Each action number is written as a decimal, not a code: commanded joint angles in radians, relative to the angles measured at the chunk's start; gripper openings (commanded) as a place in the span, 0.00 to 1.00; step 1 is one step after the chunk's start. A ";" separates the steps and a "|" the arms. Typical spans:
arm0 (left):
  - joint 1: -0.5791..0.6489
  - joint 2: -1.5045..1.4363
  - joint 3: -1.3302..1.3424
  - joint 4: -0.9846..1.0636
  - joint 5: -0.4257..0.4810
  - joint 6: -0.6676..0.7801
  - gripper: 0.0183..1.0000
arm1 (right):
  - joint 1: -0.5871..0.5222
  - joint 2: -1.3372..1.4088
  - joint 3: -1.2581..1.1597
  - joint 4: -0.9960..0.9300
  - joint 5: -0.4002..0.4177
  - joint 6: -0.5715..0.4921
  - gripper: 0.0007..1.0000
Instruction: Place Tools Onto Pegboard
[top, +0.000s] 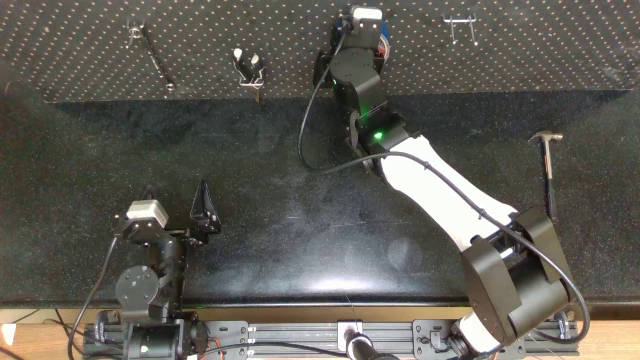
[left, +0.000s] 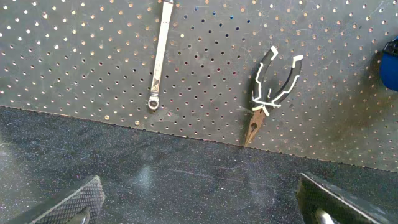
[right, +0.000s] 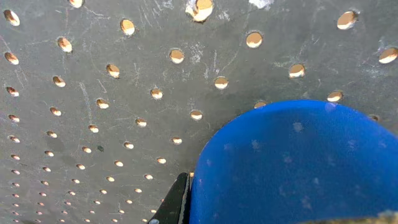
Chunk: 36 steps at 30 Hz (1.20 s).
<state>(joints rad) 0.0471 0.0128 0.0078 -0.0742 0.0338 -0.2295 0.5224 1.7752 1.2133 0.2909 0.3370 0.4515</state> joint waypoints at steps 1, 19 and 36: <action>0.004 -0.010 -0.002 -0.005 -0.003 0.002 1.00 | -0.031 0.036 0.017 -0.008 0.009 0.026 0.08; 0.004 -0.010 -0.002 -0.005 -0.003 0.002 1.00 | -0.025 0.034 0.017 -0.029 0.009 0.026 0.37; 0.004 -0.010 -0.002 -0.005 -0.003 0.002 1.00 | 0.000 -0.026 0.017 -0.101 0.010 0.026 0.45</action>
<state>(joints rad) 0.0471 0.0128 0.0078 -0.0742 0.0338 -0.2298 0.5114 1.7943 1.2152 0.2020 0.3302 0.4732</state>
